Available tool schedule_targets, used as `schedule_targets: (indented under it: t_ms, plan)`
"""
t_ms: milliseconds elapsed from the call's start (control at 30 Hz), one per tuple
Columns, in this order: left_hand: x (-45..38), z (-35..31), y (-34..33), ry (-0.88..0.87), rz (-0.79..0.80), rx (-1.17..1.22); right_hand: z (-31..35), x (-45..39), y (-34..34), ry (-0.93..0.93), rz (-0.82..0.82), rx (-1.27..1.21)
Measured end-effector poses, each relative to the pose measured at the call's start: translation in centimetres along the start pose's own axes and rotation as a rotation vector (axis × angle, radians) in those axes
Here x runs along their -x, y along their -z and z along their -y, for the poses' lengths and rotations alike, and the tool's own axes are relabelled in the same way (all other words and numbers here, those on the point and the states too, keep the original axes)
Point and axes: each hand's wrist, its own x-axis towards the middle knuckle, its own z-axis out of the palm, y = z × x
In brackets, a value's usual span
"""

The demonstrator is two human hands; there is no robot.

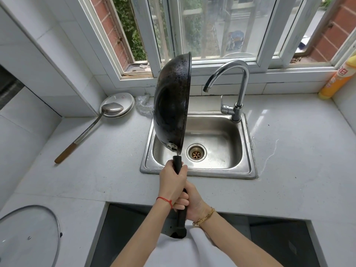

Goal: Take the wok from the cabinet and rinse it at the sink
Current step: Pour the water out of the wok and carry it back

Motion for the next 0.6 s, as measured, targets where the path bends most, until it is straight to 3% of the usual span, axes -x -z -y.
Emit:
schedule_targets:
  t_ms: [233,600]
  plan:
    - [0.3,0.3,-0.7,0.037,0.017,0.020,0.2,0.8,0.0,-0.016,-0.072,-0.030]
    - [0.9,0.3,-0.8,0.032,-0.010,0.025,0.2,1.4,0.2,-0.035,-0.021,0.021]
